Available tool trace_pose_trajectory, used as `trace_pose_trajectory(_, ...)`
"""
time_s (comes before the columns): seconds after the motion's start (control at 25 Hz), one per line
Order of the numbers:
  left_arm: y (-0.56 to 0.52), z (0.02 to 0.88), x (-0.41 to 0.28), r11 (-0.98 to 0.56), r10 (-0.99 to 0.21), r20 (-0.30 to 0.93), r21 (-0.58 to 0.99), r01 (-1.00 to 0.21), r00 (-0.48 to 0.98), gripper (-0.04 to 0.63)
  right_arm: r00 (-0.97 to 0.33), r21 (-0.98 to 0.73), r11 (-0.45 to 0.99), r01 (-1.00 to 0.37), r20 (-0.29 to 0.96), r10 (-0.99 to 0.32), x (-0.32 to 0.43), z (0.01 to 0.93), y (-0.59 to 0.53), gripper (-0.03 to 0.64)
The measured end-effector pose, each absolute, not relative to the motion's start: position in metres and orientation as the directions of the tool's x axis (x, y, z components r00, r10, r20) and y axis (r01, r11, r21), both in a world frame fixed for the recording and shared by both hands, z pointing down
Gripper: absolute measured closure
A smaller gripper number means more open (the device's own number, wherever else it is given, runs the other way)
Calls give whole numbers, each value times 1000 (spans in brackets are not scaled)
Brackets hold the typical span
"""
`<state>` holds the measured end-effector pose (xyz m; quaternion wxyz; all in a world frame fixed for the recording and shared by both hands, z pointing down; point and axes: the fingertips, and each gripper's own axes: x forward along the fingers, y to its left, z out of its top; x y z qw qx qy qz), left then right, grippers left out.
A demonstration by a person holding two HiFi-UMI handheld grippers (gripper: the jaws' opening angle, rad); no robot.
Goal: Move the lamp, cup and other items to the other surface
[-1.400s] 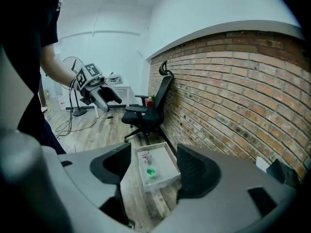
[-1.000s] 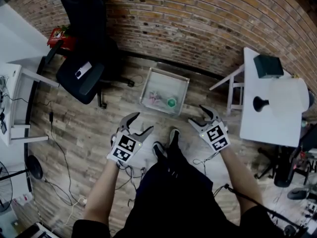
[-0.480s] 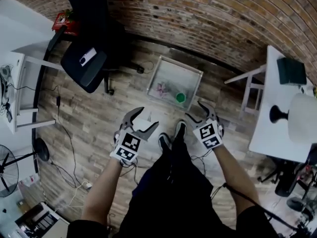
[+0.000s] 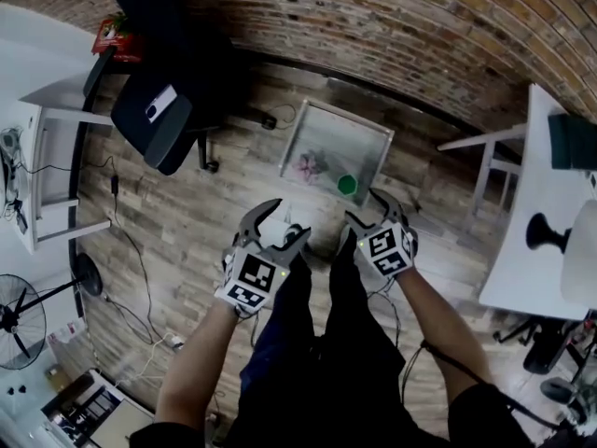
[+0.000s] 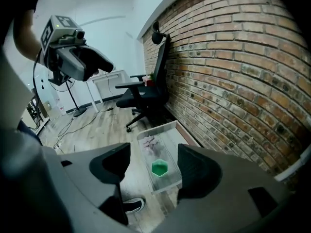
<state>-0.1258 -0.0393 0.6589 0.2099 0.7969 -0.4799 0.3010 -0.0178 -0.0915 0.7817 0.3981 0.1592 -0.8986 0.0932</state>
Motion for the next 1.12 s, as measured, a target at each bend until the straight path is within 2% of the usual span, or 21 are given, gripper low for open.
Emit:
trace_pose_trajectory(0.4, -34, 757, -153, -520, -549, 715, 114, -847, 433, 284, -566, -72, 911, -407, 803, -189, -36, 893, -93, 295)
trace_pose_trajectory(0.72, -33, 795, -176, -539, -523, 733, 112, -835, 435, 284, -462, -82, 896, -437, 875, -145, -43, 977, -105, 252)
trace_pose_trajectory(0.92, -37, 807, -179, -523, -519, 726, 149, -840, 452, 284, -450, -126, 911, -393, 890, -71, -50, 1013, -109, 216)
trace_pose_trajectory(1.12, -37, 821, -186, -515, -512, 730, 160, -842, 452, 284, -413, -100, 939, -329, 910, -48, -50, 1038, -109, 212)
